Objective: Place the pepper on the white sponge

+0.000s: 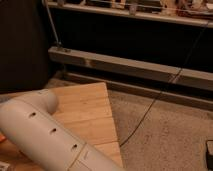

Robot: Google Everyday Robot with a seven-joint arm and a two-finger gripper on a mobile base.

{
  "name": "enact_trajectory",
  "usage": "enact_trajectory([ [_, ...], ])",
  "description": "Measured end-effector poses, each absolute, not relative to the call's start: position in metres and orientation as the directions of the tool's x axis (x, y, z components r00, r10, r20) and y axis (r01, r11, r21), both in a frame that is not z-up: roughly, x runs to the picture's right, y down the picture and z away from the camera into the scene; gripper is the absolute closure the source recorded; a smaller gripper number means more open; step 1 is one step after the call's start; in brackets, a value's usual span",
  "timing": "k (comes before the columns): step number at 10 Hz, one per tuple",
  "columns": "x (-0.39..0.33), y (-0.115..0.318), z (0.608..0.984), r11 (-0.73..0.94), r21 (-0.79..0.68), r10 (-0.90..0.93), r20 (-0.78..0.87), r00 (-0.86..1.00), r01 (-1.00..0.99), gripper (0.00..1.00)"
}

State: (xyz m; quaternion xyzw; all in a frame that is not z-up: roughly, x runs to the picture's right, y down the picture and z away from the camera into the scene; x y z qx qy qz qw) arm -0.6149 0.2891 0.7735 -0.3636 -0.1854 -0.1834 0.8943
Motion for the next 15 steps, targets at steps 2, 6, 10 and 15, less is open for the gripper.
enact_trajectory([
  [2, -0.6148, 0.2892, 0.7735, 0.668, -0.582, -0.193, 0.465, 0.864, 0.463, 0.43],
  [6, -0.6151, 0.2887, 0.7731, 0.669, -0.582, -0.193, 0.465, 0.864, 0.463, 0.83],
  [10, -0.6150, 0.2881, 0.7725, 0.669, -0.583, -0.191, 0.464, 0.865, 0.461, 1.00],
  [15, -0.6178, 0.2869, 0.7737, 0.668, -0.571, -0.206, 0.473, 0.856, 0.477, 1.00],
])
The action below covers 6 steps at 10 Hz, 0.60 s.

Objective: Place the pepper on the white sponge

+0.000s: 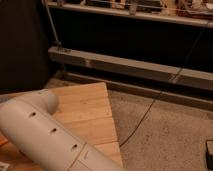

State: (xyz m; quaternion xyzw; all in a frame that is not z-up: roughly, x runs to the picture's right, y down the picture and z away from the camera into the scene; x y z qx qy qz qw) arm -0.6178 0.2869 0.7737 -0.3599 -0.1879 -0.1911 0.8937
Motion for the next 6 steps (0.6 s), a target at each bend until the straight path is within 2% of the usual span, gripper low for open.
enact_trajectory([
  [2, -0.638, 0.273, 0.772, 0.668, -0.516, -0.275, 0.498, 0.822, 0.536, 1.00],
  [6, -0.709, 0.194, 0.728, 0.663, -0.355, -0.418, 0.555, 0.719, 0.659, 1.00],
])
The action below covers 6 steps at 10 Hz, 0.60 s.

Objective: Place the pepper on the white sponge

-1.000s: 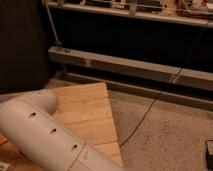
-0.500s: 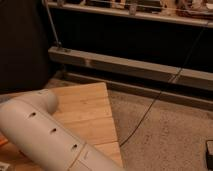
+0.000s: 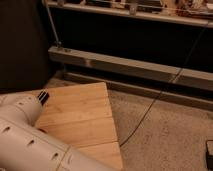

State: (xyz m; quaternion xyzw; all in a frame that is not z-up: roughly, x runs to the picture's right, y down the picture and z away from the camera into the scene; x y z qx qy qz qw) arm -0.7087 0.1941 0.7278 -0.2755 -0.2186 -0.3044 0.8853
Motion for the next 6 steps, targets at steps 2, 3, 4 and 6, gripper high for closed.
enact_trajectory([
  [2, -0.716, 0.177, 0.728, 0.645, -0.338, -0.464, 0.540, 0.702, 0.686, 1.00],
  [3, -0.713, 0.171, 0.735, 0.645, -0.347, -0.468, 0.524, 0.711, 0.681, 1.00],
  [4, -0.707, 0.166, 0.747, 0.652, -0.368, -0.459, 0.504, 0.732, 0.663, 1.00],
  [6, -0.693, 0.155, 0.771, 0.681, -0.403, -0.420, 0.468, 0.777, 0.611, 1.00],
])
